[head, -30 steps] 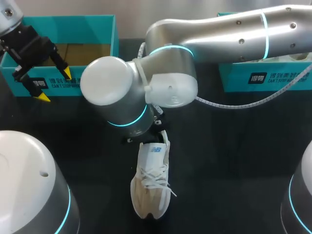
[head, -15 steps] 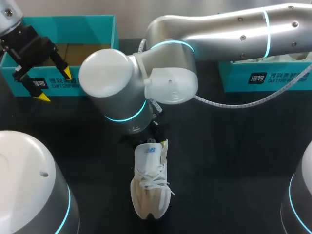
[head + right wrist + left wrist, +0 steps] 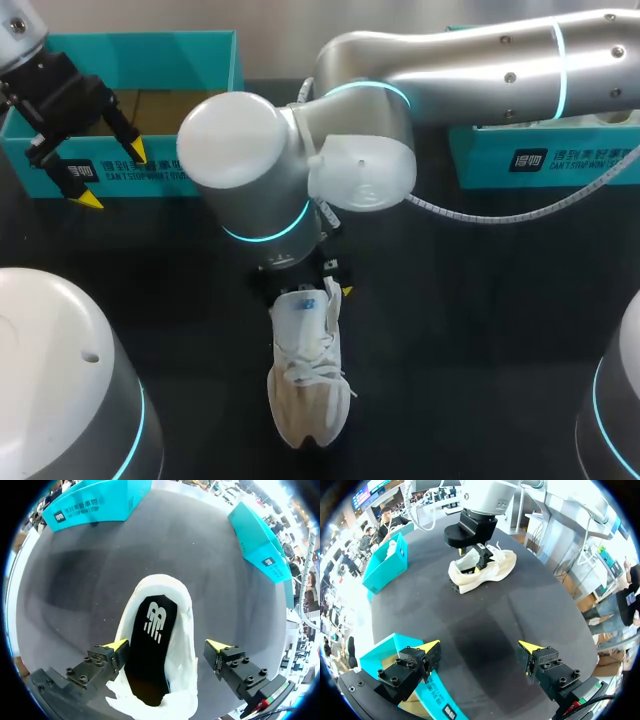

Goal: Take the shoe out of the shoebox, open the shoe tongue, remove and reinsert the insole, then place the shoe into the shoebox

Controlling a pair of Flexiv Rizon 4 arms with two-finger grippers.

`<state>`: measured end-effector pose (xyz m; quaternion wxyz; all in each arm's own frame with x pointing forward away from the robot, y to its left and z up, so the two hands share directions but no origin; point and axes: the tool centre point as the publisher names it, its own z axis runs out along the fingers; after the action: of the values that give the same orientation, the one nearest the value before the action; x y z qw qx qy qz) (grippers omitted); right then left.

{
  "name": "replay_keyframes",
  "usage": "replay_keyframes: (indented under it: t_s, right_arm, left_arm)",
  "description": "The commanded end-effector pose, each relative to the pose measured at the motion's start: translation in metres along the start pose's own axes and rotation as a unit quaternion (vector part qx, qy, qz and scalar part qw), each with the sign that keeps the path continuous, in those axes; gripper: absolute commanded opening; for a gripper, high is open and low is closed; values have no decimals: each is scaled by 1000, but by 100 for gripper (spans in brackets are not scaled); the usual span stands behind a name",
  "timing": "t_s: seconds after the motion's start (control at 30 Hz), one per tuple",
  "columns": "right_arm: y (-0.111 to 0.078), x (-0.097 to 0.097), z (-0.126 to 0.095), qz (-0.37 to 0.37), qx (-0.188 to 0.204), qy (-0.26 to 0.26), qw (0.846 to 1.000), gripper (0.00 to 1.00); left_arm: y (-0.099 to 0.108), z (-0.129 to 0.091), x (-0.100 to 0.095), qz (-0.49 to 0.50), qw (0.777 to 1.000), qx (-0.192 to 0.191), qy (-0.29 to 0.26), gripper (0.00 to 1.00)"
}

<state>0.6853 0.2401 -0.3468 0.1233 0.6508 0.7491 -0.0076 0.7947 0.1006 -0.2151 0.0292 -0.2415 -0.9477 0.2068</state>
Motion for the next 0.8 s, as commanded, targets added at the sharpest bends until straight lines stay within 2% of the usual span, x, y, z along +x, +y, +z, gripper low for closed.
replay_keyframes:
  t_s: [0.03,0.23,0.5,0.7,0.73,0.77,0.8]
  right_arm:
    - [-10,-1,6,148,6,18,989,100]
    - [-11,0,-8,142,-16,8,990,100]
    - [0,-2,-36,118,-48,-24,992,100]
    - [13,4,-52,83,-67,-22,994,100]
    - [16,6,-51,76,-70,-17,994,96]
    - [20,7,-50,72,-67,-19,995,76]
    - [23,8,-48,66,-66,-14,996,49]
  left_arm:
    - [0,0,1,0,1000,-1,0,100]
    - [0,0,1,0,1000,-1,0,100]
    - [0,0,1,0,1000,-1,0,100]
    - [0,0,1,0,1000,-1,0,100]
    - [0,0,1,0,1000,-1,0,100]
    - [0,0,1,0,1000,-1,0,100]
    - [0,0,1,0,1000,-1,0,100]
